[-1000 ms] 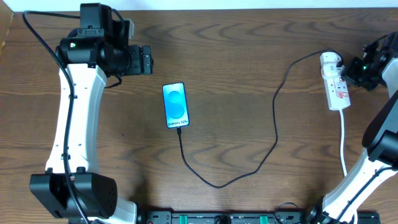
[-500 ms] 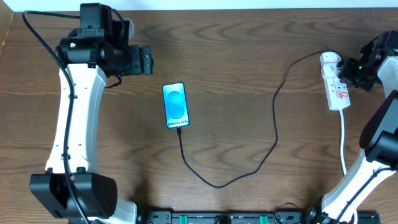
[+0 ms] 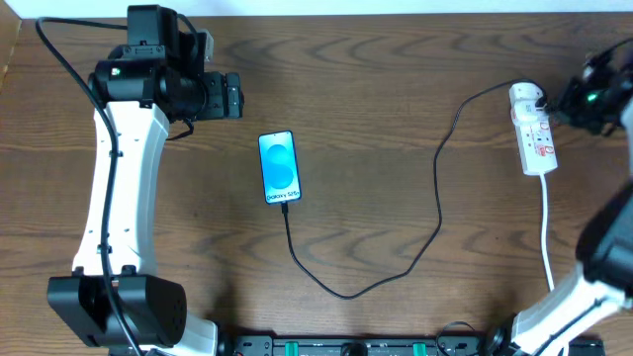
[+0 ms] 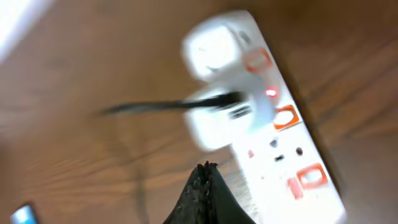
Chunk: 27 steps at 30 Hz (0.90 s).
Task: Plug charger to phone and switch on socket
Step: 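Lift the right gripper up off the power strip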
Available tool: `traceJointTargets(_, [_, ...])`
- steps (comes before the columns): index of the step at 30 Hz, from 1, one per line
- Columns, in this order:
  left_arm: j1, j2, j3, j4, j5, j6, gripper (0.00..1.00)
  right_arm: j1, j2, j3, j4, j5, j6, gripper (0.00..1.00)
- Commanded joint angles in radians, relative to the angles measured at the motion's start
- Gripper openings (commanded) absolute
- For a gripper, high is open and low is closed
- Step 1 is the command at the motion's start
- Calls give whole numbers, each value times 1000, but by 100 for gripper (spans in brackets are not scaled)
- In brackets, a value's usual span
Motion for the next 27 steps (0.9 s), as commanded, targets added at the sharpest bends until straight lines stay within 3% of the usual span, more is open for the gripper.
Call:
traceJointTargets(1, [3, -7, 10, -1, -7, -3, 93, -9, -229, 33, -46, -84, -74, 3])
traceJointTargets(6, [3, -7, 10, -1, -7, -3, 93, 60, -406, 33, -157, -82, -209, 5])
traceJointTargets(12, [3, -7, 10, -2, -7, -4, 93, 217, -523, 33, -273, -2, -306, 20])
traceJointTargets(13, [3, -7, 10, -1, -7, -4, 93, 239, -531, 33, -287, 20, -306, 28])
traceJointTargets(17, [3, -7, 10, -1, -7, -3, 93, 303, -542, 33, -360, 87, -305, 90])
traceJointTargets(18, [3, -6, 10, -1, -7, -3, 93, 308, -541, 33, -381, 86, -305, 99])
traceJointTargets(27, [3, -7, 10, -1, -7, -4, 93, 311, -541, 33, -440, 89, -306, 99])
